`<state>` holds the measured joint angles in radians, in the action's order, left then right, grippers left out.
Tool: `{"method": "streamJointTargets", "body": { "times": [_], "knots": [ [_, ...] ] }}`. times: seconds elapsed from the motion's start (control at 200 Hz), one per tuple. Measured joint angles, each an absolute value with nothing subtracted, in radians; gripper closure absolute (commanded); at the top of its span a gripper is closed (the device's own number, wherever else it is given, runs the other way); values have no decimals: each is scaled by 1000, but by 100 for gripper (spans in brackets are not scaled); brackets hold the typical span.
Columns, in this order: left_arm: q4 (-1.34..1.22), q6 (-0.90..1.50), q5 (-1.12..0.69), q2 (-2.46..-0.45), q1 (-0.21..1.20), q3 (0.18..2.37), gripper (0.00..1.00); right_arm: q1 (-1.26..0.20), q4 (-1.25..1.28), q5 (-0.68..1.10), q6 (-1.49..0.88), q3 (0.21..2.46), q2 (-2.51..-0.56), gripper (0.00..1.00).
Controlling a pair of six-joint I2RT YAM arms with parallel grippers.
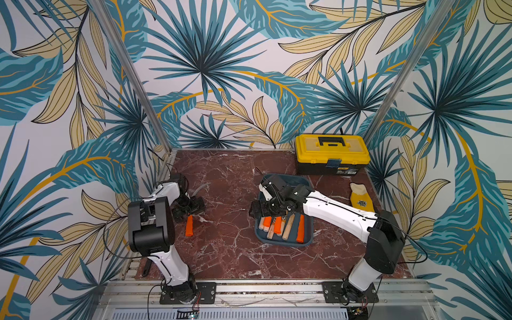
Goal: Put small sickles into storage boxes
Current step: Pick up the sickle at the center of the board.
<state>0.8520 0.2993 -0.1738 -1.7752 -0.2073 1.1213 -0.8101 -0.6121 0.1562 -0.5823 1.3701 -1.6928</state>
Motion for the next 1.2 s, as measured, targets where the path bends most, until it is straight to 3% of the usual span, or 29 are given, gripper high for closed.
{"method": "streamJointTargets", "body": {
  "times": [0.135,0.491,0.866,0.966,1.202],
  "knots": [
    [841,302,-150,-1766,-151,1108,0,-809,-610,163,-578,1369,-1693,0],
    [819,369,-147,-1700,-10,1021,11,-772,-610,173,-567,1369,-1693,0],
    [811,517,-176,-1616,89,920,29,-772,-610,173,-570,1328,-1666,1],
    [810,547,-176,-1610,96,910,40,-772,-611,172,-573,1319,-1650,0],
    [815,569,-173,-1607,97,897,82,-772,-609,160,-579,1292,-1602,1]
  ]
}}
